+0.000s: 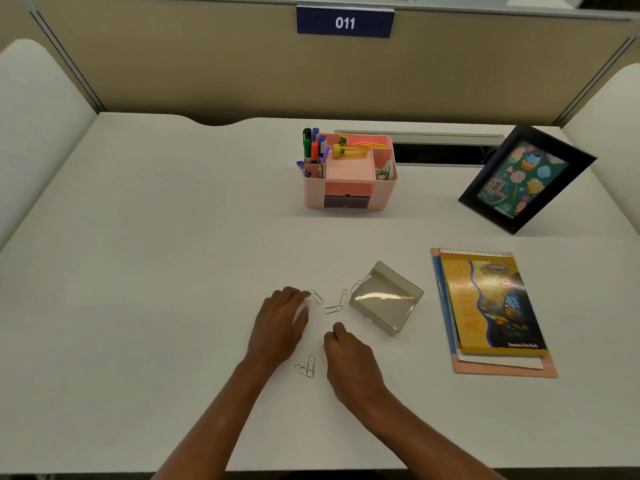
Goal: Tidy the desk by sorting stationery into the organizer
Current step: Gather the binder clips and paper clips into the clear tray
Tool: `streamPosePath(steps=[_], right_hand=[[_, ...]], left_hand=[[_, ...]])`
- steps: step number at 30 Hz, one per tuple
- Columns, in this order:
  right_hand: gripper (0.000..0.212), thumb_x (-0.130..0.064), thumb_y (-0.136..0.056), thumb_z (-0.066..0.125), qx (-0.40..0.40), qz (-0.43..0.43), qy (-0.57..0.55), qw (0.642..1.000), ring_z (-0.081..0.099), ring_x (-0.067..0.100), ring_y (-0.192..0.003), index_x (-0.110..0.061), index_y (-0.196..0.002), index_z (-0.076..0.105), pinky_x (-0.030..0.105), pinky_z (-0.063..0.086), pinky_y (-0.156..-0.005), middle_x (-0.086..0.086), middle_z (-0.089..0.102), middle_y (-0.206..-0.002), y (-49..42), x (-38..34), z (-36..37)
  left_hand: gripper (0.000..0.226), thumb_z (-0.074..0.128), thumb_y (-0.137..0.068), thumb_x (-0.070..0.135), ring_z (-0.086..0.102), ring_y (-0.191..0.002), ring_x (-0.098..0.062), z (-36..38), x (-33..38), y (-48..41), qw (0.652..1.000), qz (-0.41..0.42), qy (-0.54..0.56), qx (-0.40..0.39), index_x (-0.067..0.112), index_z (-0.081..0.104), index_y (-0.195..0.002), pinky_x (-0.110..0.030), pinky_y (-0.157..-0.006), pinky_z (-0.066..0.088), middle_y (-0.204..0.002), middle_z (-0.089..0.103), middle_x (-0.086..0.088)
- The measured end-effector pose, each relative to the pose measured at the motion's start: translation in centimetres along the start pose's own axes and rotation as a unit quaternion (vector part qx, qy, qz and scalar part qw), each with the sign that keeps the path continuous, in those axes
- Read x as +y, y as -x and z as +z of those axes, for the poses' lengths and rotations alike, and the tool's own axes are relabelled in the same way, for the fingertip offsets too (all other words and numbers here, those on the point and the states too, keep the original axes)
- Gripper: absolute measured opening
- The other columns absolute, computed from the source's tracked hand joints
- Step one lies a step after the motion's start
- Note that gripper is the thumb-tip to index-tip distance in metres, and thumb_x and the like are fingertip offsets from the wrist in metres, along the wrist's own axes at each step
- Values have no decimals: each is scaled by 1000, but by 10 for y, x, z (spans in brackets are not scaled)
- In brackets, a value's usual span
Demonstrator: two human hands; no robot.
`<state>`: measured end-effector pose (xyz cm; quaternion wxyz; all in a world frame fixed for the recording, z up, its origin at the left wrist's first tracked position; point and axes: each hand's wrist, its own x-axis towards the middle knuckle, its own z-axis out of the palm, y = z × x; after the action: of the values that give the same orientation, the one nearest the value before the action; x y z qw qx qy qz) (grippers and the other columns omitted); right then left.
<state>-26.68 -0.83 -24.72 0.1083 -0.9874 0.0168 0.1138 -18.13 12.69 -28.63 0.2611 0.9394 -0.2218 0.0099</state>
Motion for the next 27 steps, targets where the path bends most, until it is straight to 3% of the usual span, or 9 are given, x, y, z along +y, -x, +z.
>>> streamPosePath(steps=[2, 4, 6, 10, 13, 16, 19, 22, 27], right_hand=[[36, -1, -48, 85, -31, -8, -2, 999, 56, 19, -49, -11, -69, 58, 23, 18, -40, 6, 57, -77, 0, -1, -10], [15, -2, -82, 64, -63, -18, 16, 998, 62, 27, -78, -8, -94, 57, 28, 27, -51, 10, 55, -103, -1, 3, -13], [2, -9, -94, 52, -99, -18, 13, 995, 59, 30, -84, -11, -94, 51, 30, 30, -58, 9, 52, -110, -1, 6, -14], [37, -14, -95, 51, -98, -5, -12, 995, 36, 19, -61, -18, -67, 27, 24, 27, -53, 9, 47, -99, -3, 11, -12], [11, -9, -92, 57, -103, -13, -31, 994, 47, 20, -67, -11, -85, 48, 25, 33, -57, 12, 50, -107, -3, 11, -16], [15, -3, -88, 60, -124, -29, -30, 991, 47, 21, -71, -4, -103, 57, 28, 35, -63, 14, 53, -112, -2, 9, -15], [7, -5, -88, 57, -119, -35, -17, 992, 33, 17, -55, -5, -83, 53, 24, 26, -52, 9, 49, -88, -4, 8, -20], [38, -6, -85, 54, -113, -33, -6, 993, 26, 15, -51, -14, -61, 26, 26, 16, -47, -1, 25, -68, -7, 12, -21], [35, -8, -83, 57, -128, -33, -19, 991, 30, 16, -52, -13, -61, 31, 27, 21, -48, 0, 28, -67, -10, 13, -20]], left_hand=[[35, 52, -94, 25, 54, -102, -20, -4, 0, -19, 999, 9, -11, -38, 17, 55, -128, -30, -84, 45, -118, 57, 0], [33, 58, -92, 22, 54, -101, -22, -6, -2, -37, 996, 32, -40, -71, 17, 59, -125, -32, -81, 46, -117, 56, 0], [25, 60, -91, 20, 55, -95, -23, -8, -3, -50, 992, 62, -58, -92, 17, 65, -115, -31, -73, 44, -110, 58, 1], [14, 57, -90, 11, 56, -84, -24, -12, -5, -65, 975, 146, -100, -133, 12, 67, -100, -34, -63, 47, -96, 59, -2], [10, 52, -89, 7, 53, -81, -20, -15, -2, -75, 962, 169, -125, -173, 13, 61, -92, -32, -62, 43, -90, 54, 0], [7, 52, -91, 10, 50, -78, -17, -17, 0, -84, 955, 153, -121, -225, 14, 57, -90, -27, -63, 38, -89, 51, 3], [5, 55, -91, 16, 52, -77, -16, -16, -3, -89, 958, 107, -79, -253, 16, 58, -87, -24, -65, 38, -87, 51, 8], [4, 61, -89, 19, 53, -79, -14, -16, -5, -87, 970, 62, -10, -233, 15, 62, -88, -22, -68, 40, -88, 56, 7], [5, 68, -84, 16, 58, -74, -4, -18, 15, -79, 982, 32, 143, -121, 13, 66, -86, -12, -67, 44, -82, 62, 7]])
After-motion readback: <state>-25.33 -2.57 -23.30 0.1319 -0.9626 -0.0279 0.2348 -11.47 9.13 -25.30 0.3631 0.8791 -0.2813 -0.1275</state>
